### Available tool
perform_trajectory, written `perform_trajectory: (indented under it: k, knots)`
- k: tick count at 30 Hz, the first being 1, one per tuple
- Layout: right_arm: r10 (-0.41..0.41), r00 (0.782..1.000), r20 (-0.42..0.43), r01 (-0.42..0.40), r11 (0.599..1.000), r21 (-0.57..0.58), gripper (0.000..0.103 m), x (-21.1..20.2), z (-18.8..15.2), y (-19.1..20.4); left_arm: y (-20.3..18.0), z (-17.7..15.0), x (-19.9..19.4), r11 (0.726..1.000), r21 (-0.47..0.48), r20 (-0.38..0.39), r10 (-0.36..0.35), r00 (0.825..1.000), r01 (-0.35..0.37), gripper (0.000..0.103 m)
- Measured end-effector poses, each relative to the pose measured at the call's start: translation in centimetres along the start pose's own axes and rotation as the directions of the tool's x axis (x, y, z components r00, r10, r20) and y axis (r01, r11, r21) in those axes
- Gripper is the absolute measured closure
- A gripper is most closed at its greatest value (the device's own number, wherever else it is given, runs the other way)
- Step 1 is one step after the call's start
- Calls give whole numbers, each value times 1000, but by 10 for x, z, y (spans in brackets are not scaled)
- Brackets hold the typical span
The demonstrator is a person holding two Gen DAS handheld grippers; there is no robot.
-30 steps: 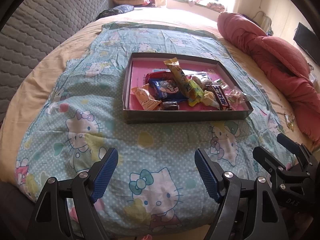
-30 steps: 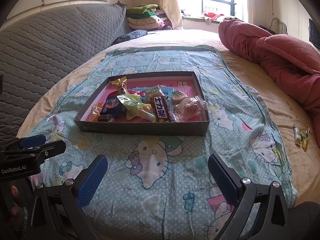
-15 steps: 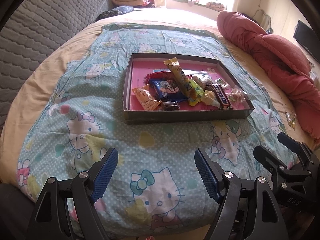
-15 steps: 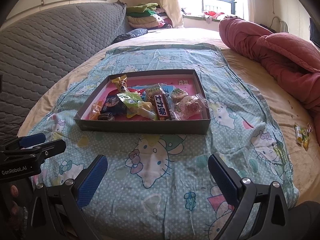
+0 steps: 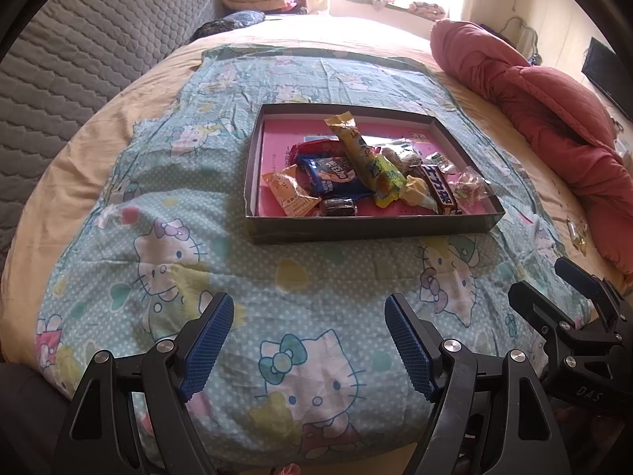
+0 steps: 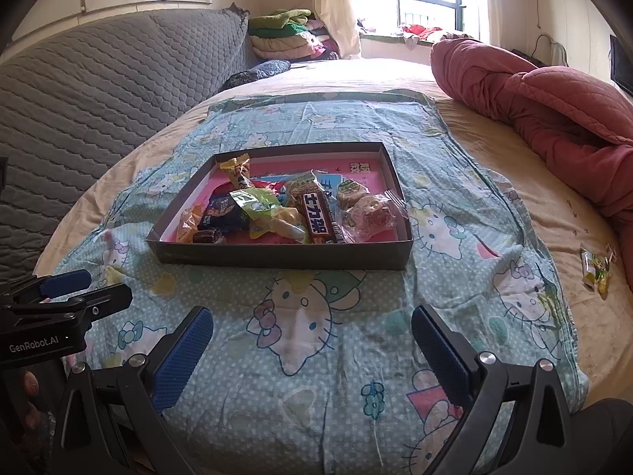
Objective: Organize snacks
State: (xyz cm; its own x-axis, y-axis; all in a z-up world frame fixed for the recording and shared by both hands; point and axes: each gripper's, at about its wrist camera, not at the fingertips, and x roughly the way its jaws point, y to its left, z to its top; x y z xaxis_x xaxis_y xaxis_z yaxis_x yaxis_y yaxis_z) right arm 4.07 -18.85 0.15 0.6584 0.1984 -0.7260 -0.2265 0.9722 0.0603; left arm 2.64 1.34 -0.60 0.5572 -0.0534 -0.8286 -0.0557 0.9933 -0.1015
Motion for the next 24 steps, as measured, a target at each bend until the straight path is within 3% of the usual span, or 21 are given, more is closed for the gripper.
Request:
perform_trajectory:
  k: [24]
  knots:
    - [-2, 1000, 3, 2, 1000, -14, 2, -2, 1, 2, -1, -1, -1, 1000, 2, -2, 17, 1000, -17, 23]
